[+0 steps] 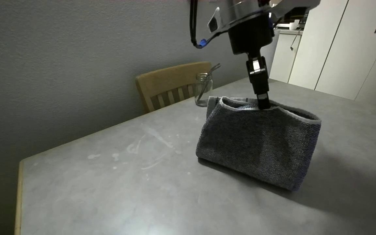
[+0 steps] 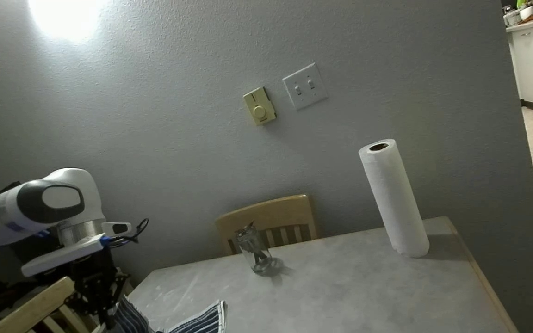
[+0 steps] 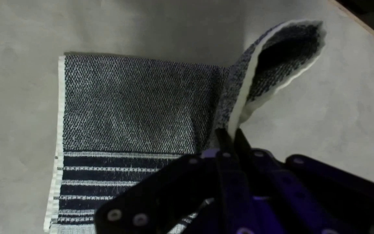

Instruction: Fold the towel

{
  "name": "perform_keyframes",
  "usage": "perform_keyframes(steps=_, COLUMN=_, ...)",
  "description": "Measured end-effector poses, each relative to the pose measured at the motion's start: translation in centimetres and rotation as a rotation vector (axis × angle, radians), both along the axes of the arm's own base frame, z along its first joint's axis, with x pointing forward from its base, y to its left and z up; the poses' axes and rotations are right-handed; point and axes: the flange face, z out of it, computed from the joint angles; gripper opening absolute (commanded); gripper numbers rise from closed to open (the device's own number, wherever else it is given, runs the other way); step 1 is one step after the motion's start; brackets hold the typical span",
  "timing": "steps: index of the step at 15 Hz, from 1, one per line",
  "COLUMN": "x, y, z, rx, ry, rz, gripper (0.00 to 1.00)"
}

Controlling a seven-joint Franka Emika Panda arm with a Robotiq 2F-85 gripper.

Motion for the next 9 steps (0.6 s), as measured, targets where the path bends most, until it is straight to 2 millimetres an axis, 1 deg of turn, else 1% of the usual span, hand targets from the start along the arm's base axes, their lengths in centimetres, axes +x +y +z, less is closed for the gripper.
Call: perform_keyframes(steps=9, x=-0.06, y=-0.06, z=-0.24, rx=0.003, ry=-0.001, rz=0.007, gripper=0.05)
